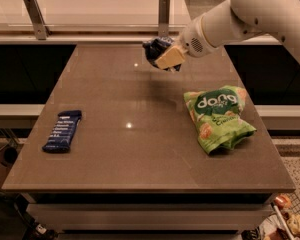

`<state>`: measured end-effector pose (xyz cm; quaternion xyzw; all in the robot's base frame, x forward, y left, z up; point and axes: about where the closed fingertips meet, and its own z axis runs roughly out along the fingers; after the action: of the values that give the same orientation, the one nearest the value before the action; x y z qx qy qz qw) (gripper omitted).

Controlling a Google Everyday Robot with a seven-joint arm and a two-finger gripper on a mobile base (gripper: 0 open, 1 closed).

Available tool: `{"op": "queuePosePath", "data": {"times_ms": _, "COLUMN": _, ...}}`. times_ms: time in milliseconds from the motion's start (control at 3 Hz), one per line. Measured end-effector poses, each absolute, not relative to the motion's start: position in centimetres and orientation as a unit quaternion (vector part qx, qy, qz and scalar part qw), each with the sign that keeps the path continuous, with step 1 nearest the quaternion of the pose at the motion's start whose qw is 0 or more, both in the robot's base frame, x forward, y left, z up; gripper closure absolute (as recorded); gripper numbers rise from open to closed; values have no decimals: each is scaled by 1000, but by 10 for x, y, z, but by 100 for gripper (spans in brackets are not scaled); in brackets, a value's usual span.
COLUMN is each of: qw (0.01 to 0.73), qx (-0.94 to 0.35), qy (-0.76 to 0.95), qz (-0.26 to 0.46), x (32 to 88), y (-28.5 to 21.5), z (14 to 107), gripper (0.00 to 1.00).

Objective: Move blue chip bag near rxbar blueberry

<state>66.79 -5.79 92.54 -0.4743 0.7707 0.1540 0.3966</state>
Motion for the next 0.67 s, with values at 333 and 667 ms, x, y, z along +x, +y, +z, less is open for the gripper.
{"op": "queuePosePath", "data": {"times_ms": 333, "qw": 376, "qx": -515, "qy": 752, "qz": 168, "x": 631, "y": -23, "z": 926, "gripper": 100}}
{"op": "queuePosePath", "data": {"times_ms": 667, "qw": 362, "qx": -546, "qy": 733, "qz": 183, "x": 593, "y": 2, "z": 921, "gripper": 100}}
